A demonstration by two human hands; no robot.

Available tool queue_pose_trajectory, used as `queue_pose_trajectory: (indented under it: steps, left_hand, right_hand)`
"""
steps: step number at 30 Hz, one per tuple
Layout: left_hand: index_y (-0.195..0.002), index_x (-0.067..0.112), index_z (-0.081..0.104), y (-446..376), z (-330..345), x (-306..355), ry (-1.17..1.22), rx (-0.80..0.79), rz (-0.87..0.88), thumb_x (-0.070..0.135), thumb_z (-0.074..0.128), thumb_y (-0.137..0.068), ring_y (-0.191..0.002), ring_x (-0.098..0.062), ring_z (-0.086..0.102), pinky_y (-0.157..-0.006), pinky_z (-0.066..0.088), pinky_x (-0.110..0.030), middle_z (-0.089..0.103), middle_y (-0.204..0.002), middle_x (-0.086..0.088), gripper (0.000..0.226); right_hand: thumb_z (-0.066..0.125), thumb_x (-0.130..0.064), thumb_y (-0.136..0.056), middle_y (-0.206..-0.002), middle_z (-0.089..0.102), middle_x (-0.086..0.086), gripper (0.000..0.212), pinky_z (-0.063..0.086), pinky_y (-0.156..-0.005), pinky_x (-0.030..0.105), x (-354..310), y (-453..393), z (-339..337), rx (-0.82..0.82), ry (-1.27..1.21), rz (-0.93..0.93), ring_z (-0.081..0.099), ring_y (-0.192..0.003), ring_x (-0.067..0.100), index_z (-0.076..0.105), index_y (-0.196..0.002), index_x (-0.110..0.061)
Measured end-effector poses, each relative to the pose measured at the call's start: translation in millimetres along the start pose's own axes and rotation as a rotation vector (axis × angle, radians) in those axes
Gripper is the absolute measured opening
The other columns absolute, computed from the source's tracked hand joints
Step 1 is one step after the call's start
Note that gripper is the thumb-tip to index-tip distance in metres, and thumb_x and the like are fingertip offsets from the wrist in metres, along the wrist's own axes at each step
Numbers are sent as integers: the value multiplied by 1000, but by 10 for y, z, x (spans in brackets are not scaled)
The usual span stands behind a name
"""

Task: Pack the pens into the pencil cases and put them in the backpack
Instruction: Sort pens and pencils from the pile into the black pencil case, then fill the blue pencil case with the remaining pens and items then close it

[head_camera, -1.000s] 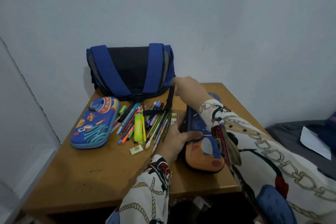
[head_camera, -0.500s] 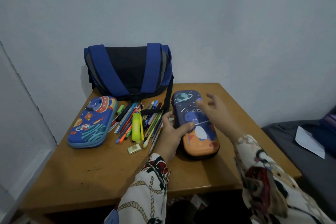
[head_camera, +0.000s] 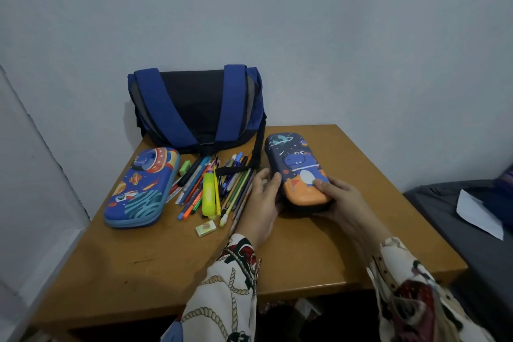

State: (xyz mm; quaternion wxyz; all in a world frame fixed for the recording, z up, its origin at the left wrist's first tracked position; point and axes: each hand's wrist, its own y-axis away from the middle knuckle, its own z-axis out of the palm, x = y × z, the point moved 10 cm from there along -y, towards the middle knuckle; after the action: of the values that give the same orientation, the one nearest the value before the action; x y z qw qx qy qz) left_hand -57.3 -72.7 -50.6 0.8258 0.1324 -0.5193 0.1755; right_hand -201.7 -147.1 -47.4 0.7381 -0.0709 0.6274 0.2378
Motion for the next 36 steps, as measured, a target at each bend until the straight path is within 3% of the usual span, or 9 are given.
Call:
queue_pose_trajectory:
  steps: [2, 7, 13, 18, 21, 25, 29, 34, 36]
  left_hand:
    - [-141, 23, 32, -14, -8, -16, -13, -7, 1, 27, 47, -101, -125, -23, 52, -99, 48, -39, 52, -136, -7, 43]
    - [-141, 20, 32, -31, -33, -3, -83, 11, 21, 25, 46, -102, -120, -29, 54, -94, 50, -35, 42, -140, -10, 41]
    - [-135, 20, 37, -37, -33, 4, -81, 22, 6, 23, 45, -102, -119, -27, 55, -93, 51, -37, 44, -139, -11, 35]
    - [-130, 22, 42, -53, -47, -20, -79, 21, 8, 24, 47, -101, -117, -25, 56, -91, 52, -36, 46, -137, -11, 30]
    - [-133, 20, 42, -54, -50, -37, -78, 15, 7, 25, 48, -101, -116, -24, 56, -88, 53, -34, 47, -136, -11, 33]
    - [-131, 21, 44, -62, -56, -37, -69, 14, 7, 24, 48, -101, -116, -24, 56, -89, 53, -35, 48, -134, -11, 31]
    - [-133, 18, 43, -58, -60, -32, -62, 27, 11, 23, 48, -100, -115, -24, 57, -87, 54, -33, 49, -134, -12, 34]
    - [-131, 17, 43, -53, -55, -17, -65, 32, 8, 22, 48, -101, -115, -26, 57, -90, 52, -36, 51, -130, -13, 31]
    - [-130, 16, 43, -35, -47, -9, -57, 31, 4, 21, 47, -101, -115, -28, 57, -90, 52, -35, 54, -125, -13, 30]
  right_hand:
    - [67, -15, -90, -110, 70, 10, 33, 58, -80, 50, -71, -163, 29, 37, 13, -18, 66, -96, 25, 62, -123, -8]
    - [68, -15, -91, -112, 66, 11, 34, 57, -66, 41, -244, -609, 99, 89, 31, -3, 64, -97, 26, 58, -123, -7]
    - [68, -15, -92, -124, 59, 18, 44, 56, -69, 48, -278, -957, 230, 98, 54, 77, 58, -106, 34, 53, -131, -2]
    - [64, -16, -95, -117, 56, 15, 38, 53, -85, 51, -297, -1029, 312, 122, 100, 70, 56, -106, 34, 51, -129, -4]
    - [62, -21, -97, -118, 58, 15, 36, 52, -93, 51, -375, -1027, 270, 190, 269, -13, 57, -105, 32, 55, -128, -4]
    - [57, -24, -99, -103, 58, 11, 35, 48, -91, 42, -461, -933, 251, 265, 453, -109, 56, -95, 26, 59, -121, 4]
    - [51, -18, -102, -124, 58, 18, 38, 43, -93, 38, -522, -701, 204, 327, 559, -207, 55, -117, 34, 51, -133, 4]
    - [53, -16, -100, -121, 61, 12, 36, 39, -85, 26, -339, -418, 126, 395, 508, -274, 53, -101, 19, 55, -132, -2]
    - [55, -15, -99, -124, 62, 12, 36, 40, -91, 27, -167, -315, 120, 394, 529, -271, 56, -110, 23, 56, -133, -3]
